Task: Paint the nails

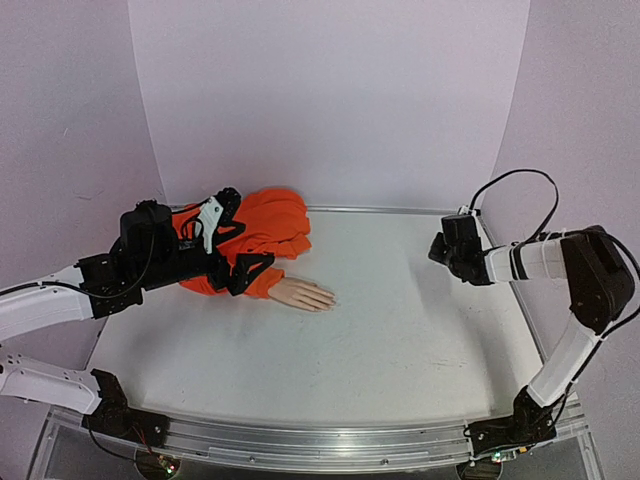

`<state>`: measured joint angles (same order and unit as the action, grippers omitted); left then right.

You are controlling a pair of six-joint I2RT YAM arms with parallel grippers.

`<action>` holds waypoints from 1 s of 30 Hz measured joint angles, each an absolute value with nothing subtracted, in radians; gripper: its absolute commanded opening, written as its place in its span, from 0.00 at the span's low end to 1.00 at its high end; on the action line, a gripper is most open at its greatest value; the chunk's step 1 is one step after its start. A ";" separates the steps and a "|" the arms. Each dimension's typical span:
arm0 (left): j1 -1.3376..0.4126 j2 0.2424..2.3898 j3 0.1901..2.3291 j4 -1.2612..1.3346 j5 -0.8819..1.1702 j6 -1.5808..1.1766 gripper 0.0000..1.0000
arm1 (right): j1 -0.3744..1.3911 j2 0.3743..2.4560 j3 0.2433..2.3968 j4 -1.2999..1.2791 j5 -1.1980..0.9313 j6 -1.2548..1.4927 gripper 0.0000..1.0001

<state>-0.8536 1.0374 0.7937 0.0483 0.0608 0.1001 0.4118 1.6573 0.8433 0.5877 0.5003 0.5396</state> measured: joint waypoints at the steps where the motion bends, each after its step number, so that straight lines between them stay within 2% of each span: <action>1: -0.854 1.037 0.794 0.047 0.062 0.099 0.99 | 0.381 1.678 0.843 0.612 0.503 0.540 0.00; 7: -0.852 1.037 0.794 0.042 0.069 0.095 0.99 | 0.206 1.886 0.896 0.681 0.507 0.547 0.00; 15: -0.850 1.024 0.794 0.042 0.070 0.081 0.99 | 0.186 1.974 1.049 0.662 0.537 0.604 0.02; 22: -0.850 1.022 0.794 0.042 0.077 0.078 1.00 | 0.188 1.981 1.060 0.628 0.548 0.621 0.22; 30: -0.850 1.019 0.794 0.041 0.075 0.077 0.99 | 0.188 1.981 1.061 0.621 0.547 0.613 0.55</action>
<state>-0.8497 1.0191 0.7937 0.0410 0.0753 0.0772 0.1879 1.9812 1.0607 0.6209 0.5468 0.6132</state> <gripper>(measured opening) 0.994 0.441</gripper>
